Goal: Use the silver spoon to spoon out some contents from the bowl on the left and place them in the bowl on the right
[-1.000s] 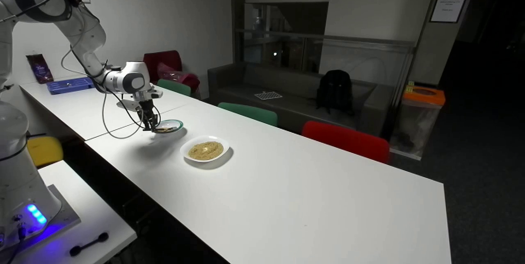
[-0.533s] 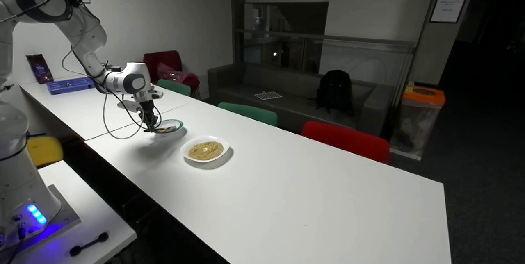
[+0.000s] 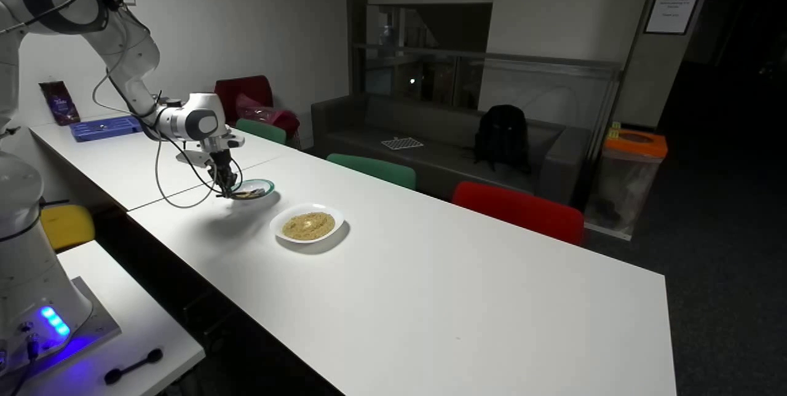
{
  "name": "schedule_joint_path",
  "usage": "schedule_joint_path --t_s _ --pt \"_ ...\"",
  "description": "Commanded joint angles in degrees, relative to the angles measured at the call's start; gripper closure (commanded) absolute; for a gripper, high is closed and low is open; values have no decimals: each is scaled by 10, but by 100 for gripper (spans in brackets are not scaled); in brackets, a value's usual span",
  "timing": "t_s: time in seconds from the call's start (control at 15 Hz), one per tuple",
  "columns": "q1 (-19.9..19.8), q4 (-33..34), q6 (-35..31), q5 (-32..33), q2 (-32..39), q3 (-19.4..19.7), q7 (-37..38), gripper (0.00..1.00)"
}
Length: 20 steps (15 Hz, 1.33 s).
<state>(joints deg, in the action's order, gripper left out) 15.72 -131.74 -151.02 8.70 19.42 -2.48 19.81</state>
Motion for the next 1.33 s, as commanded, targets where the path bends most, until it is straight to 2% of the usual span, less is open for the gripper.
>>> schedule_joint_path --t_s 0.0,0.33,0.8,1.27 --pt "9 6 20 14 -19 7 19 97" --pt "9 16 64 17 -39 4 18 97" --pt "-4 31 217 4 -83 -22 -2 97" --pt "-11 64 339 -3 -84 -39 -15 97"
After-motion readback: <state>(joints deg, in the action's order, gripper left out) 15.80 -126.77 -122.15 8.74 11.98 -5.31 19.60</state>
